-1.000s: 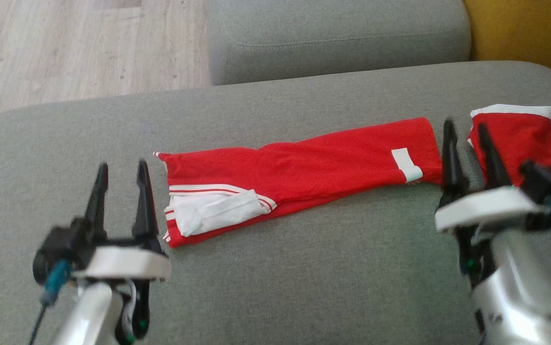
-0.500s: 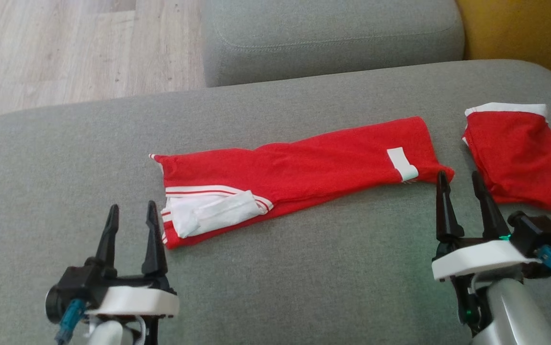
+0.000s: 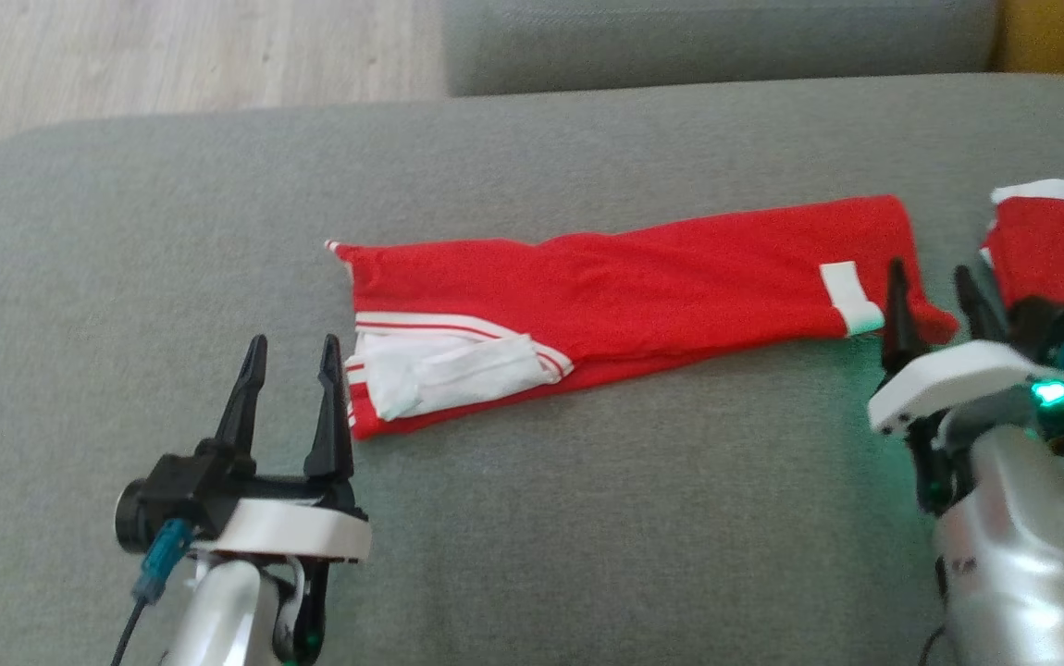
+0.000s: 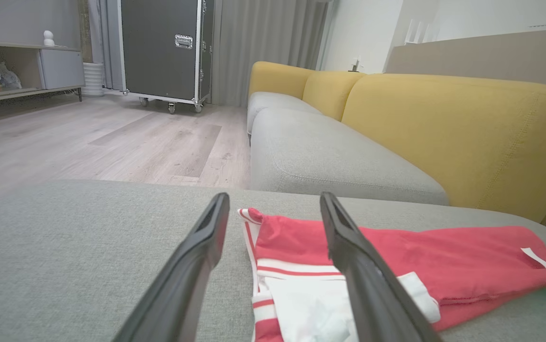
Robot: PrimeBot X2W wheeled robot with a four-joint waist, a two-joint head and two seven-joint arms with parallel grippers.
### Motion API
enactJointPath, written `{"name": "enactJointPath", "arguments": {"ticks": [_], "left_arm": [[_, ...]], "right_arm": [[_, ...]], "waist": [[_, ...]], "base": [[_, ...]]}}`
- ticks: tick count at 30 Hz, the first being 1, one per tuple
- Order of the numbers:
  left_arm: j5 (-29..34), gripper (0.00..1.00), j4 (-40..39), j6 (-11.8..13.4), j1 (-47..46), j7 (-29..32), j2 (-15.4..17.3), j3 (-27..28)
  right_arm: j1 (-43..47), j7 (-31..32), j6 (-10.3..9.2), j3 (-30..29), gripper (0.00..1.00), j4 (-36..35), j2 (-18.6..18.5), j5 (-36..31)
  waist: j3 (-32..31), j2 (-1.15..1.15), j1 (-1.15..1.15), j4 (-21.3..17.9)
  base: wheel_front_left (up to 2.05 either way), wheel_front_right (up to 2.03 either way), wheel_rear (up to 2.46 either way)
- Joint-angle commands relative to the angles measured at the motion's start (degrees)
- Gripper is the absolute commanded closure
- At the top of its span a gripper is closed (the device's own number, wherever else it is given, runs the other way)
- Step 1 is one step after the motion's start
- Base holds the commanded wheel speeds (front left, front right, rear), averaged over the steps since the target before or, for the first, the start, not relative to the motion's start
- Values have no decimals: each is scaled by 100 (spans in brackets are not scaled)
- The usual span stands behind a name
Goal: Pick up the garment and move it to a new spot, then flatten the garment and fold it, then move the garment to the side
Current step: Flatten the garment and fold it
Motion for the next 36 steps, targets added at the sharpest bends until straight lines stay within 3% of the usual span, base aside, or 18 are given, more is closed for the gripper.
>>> {"name": "enactJointPath", "arguments": {"ticks": [1,12,22,23,24,32,36], "left_arm": [[43,0,-147,-25,-224,-30,17,156],[-63,0,-164,-44,-504,-30,6,-131],[-159,0,-150,56,-589,-30,6,-308],[-152,0,-140,60,-586,-30,5,-290],[-146,0,-138,63,-578,-30,5,-274],[-129,0,-133,67,-464,-30,5,-181],[-132,0,-145,67,-396,-30,5,-151]], "right_arm": [[-219,13,20,33,0,-48,8,-132],[-1154,66,20,-1990,0,1542,-114,-1602],[-1411,-157,20,-2737,0,2127,-66,-2404],[-1467,-225,20,-2752,91,2225,-52,-2470],[-1487,-264,20,-2745,100,2266,-46,-2502],[-1473,-492,20,-2744,100,2228,-8,-2349],[-1254,-501,20,-2606,100,1791,4,-1988]], "waist": [[138,0,-1,140],[495,0,-1,510],[571,0,-1,529],[555,0,-1,504],[541,0,-1,485],[345,0,-1,257],[213,0,-1,122]], "base": [[0,0,0],[0,0,0],[0,0,0],[0,0,0],[0,0,0],[0,0,0],[0,0,0]]}}
